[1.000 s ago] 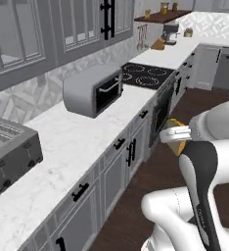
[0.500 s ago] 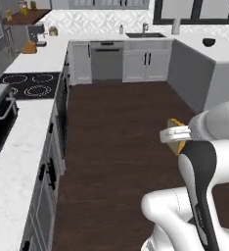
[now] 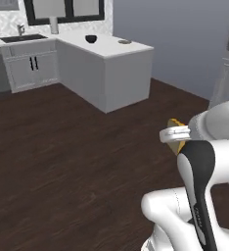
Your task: Start the toaster. Once the lever pops up, take the bread to the plate on the dining counter.
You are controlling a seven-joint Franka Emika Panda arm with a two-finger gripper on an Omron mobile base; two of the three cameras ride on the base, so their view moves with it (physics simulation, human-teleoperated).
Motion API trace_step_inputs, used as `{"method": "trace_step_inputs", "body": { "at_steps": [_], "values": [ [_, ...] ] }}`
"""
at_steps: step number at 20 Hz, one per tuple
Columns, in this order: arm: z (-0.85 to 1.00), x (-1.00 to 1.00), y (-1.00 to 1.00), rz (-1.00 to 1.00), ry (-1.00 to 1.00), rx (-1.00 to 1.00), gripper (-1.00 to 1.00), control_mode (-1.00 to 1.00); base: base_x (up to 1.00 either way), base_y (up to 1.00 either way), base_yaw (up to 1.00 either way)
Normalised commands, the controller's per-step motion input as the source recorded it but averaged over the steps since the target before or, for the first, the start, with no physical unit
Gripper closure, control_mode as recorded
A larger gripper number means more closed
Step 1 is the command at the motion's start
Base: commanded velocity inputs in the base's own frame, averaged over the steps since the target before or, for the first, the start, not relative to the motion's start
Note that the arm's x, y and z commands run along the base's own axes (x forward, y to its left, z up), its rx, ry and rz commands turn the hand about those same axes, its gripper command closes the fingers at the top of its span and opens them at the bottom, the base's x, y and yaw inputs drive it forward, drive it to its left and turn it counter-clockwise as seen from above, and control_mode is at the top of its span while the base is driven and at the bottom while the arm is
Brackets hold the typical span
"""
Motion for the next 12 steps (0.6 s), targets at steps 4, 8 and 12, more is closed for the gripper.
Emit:
{"method": "trace_step_inputs", "body": {
  "at_steps": [4, 8, 12],
  "values": [
    [0.00, 0.00, 0.00, 0.00, 0.00, 0.00, 1.00, 1.00, 0.50, -0.28, -0.48],
    [0.00, 0.00, 0.00, 0.00, 0.00, 0.00, 1.00, 1.00, 0.96, -0.07, -0.04],
    [0.00, 0.00, 0.00, 0.00, 0.00, 0.00, 1.00, 1.00, 1.00, 0.00, 0.00]
  ]
}}
